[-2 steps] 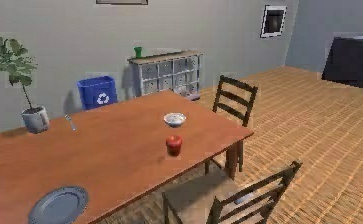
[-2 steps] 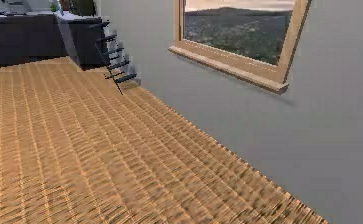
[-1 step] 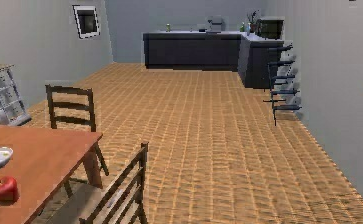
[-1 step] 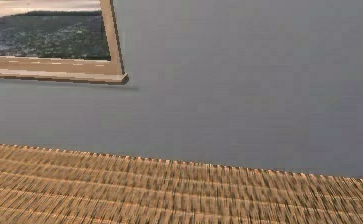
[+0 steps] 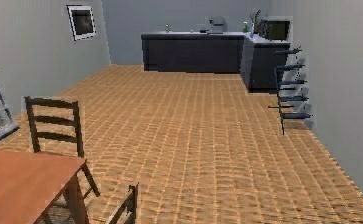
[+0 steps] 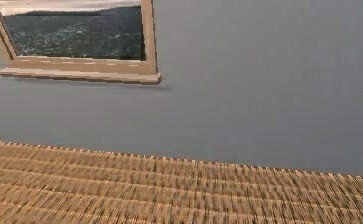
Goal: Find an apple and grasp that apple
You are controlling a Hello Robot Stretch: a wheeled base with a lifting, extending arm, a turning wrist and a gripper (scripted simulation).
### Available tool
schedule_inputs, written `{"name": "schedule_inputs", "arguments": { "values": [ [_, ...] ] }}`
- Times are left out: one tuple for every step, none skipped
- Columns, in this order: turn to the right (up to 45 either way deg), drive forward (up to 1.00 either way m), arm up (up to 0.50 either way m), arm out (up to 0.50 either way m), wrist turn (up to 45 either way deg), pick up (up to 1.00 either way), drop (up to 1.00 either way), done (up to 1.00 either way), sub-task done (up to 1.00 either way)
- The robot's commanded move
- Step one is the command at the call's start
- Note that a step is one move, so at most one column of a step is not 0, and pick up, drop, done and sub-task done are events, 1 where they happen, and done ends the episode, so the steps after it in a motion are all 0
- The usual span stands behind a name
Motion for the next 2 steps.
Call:
{"name": "schedule_inputs", "arguments": {
  "values": [
    [-45.0,0.0,0.0,0.0,0.0,0.0,0.0,0.0,0.0],
    [-45.0,0.0,0.0,0.0,0.0,0.0,0.0,0.0,0.0]
  ]
}}
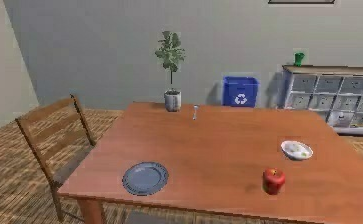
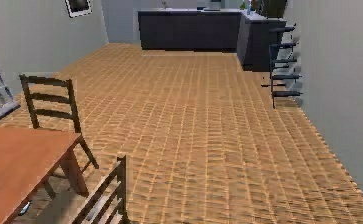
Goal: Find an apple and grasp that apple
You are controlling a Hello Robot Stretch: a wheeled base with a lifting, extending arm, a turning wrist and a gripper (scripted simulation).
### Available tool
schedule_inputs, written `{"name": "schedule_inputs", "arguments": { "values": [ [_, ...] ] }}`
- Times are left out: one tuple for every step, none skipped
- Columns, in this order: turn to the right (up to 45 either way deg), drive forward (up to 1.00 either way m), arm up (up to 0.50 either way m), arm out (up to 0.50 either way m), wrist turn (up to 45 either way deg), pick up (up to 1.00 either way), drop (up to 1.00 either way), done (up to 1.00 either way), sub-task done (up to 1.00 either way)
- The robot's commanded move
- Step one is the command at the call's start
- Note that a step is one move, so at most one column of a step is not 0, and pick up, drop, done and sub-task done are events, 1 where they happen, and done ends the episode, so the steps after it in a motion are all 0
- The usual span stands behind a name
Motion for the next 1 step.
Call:
{"name": "schedule_inputs", "arguments": {
  "values": [
    [-45.0,0.0,0.0,0.0,0.0,0.0,0.0,0.0,0.0]
  ]
}}
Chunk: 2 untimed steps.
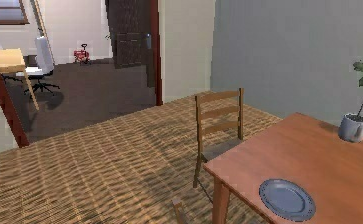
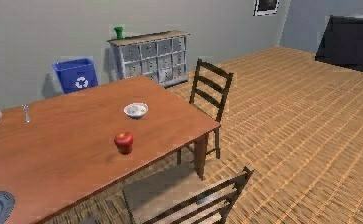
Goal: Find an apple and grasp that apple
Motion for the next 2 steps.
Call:
{"name": "schedule_inputs", "arguments": {
  "values": [
    [-12.0,0.0,0.0,0.0,0.0,0.0,0.0,0.0,0.0],
    [0.0,0.0,0.5,0.0,0.0,0.0,0.0,0.0,0.0]
  ]
}}
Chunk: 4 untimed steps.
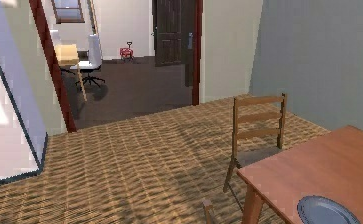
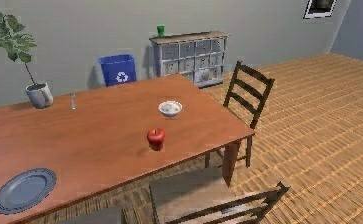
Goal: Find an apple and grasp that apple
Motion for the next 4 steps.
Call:
{"name": "schedule_inputs", "arguments": {
  "values": [
    [0.0,0.0,0.38,0.0,0.0,0.0,0.0,0.0,0.0],
    [0.0,0.0,0.0,0.42,0.0,0.0,0.0,0.0,0.0],
    [0.0,0.0,0.0,0.0,45.0,0.0,0.0,0.0,0.0],
    [0.0,0.0,0.0,0.0,45.0,0.0,0.0,0.0,0.0]
  ]
}}
